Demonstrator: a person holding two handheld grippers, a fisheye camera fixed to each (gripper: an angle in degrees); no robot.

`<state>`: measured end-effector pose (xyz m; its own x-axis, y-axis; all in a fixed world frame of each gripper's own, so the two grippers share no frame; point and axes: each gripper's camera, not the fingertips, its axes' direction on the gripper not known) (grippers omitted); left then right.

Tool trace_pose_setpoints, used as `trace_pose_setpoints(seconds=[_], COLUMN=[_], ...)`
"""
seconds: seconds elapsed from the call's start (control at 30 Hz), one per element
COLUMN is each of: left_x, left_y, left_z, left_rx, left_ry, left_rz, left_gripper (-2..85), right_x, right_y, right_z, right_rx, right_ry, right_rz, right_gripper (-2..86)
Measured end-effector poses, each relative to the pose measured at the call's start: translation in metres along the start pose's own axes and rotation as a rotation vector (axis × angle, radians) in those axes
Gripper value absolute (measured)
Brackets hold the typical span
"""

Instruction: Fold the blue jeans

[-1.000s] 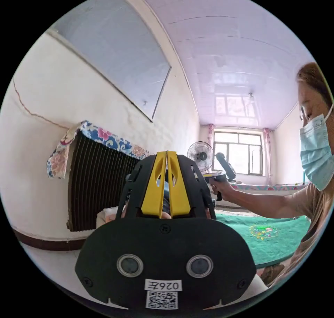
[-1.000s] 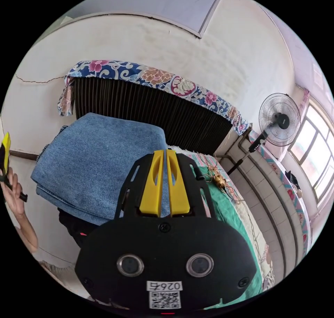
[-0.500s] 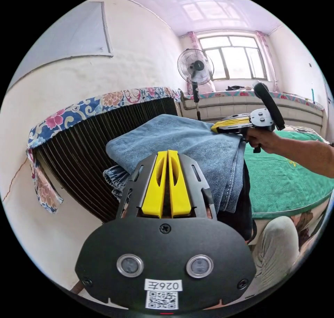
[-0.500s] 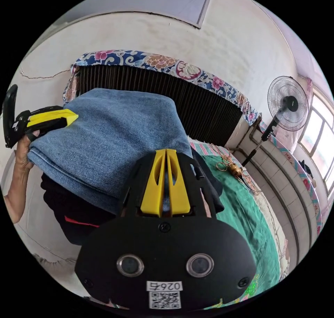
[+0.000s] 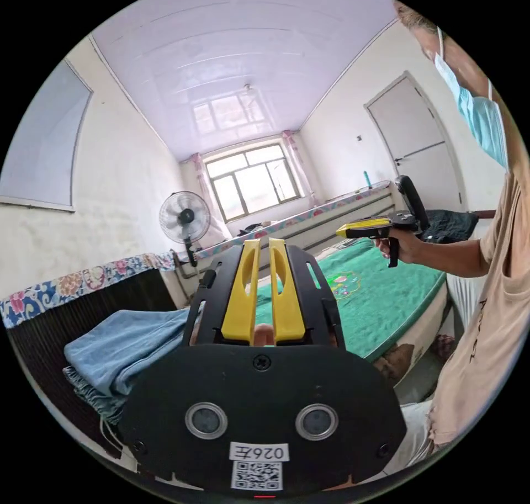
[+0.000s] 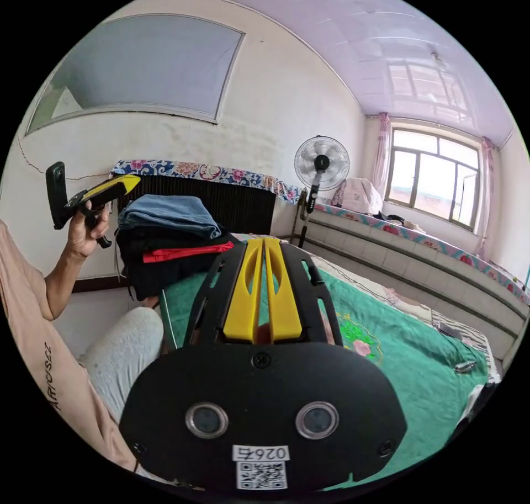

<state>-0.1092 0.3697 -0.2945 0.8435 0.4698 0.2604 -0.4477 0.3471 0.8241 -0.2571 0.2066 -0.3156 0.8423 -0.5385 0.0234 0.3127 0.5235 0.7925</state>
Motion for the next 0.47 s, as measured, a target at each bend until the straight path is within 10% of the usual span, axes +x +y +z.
trace_pose_setpoints(seconds=[0.3, 0.47], left_x=[0.154, 0.255], left_y=[-0.046, -0.075], left_z=[0.287, 0.434], left_rx=[-0.154, -0.296], left_ry=[0.738, 0.862], left_rz=[-0.106, -0.040], left_gripper=[-0.7, -0.7], right_x=[0.214, 0.309], right_y=[0.090, 0.146], right_z=[-0.215, -0.313], right_rx=[-0.172, -0.192], right_ry=[0.359, 0.629], right_rz=[0.411, 0.596], right_gripper=[-0.9, -0.8])
